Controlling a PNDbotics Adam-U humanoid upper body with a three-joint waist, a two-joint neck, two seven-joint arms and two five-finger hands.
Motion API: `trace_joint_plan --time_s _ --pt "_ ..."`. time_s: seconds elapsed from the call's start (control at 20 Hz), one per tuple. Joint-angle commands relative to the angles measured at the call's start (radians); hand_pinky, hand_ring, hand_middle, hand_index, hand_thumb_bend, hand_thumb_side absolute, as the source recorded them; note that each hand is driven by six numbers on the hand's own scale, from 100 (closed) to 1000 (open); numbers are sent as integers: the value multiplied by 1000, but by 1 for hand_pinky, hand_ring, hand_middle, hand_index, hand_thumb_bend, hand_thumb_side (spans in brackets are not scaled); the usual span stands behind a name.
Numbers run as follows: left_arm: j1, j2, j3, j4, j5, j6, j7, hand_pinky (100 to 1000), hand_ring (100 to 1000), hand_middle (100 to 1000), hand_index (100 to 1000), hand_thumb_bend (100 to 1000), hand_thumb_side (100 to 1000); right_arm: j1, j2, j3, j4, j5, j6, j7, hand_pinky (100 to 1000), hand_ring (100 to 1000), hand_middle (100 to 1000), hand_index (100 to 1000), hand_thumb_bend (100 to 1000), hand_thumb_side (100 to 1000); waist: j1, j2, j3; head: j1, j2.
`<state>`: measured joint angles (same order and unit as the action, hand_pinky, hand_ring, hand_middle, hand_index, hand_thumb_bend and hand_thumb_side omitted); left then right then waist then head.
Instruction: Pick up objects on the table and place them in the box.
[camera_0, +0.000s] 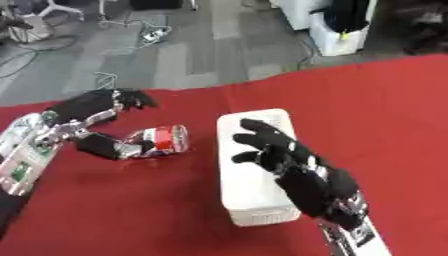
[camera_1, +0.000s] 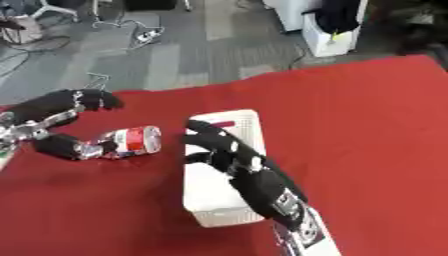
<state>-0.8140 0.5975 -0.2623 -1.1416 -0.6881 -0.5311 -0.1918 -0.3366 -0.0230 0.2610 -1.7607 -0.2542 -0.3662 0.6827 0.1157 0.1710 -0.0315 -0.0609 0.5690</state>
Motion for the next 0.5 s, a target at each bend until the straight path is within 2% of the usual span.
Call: trace_joint_plan --time_s 0.05,0.5 --pt "-30 12 17 8 -27 -16 2 680 783 821 916 369 739 -9 -6 6 -24 -5 0 4 857 963 998 932 478 1000 0 -12 -2 9 -14" --pt "-52 -12 21 48 -83 -37 8 684 785 823 921 383 761 -10 -14 8 -28 -11 7 8 858 965 999 932 487 1000 10 -4 -16 15 -14"
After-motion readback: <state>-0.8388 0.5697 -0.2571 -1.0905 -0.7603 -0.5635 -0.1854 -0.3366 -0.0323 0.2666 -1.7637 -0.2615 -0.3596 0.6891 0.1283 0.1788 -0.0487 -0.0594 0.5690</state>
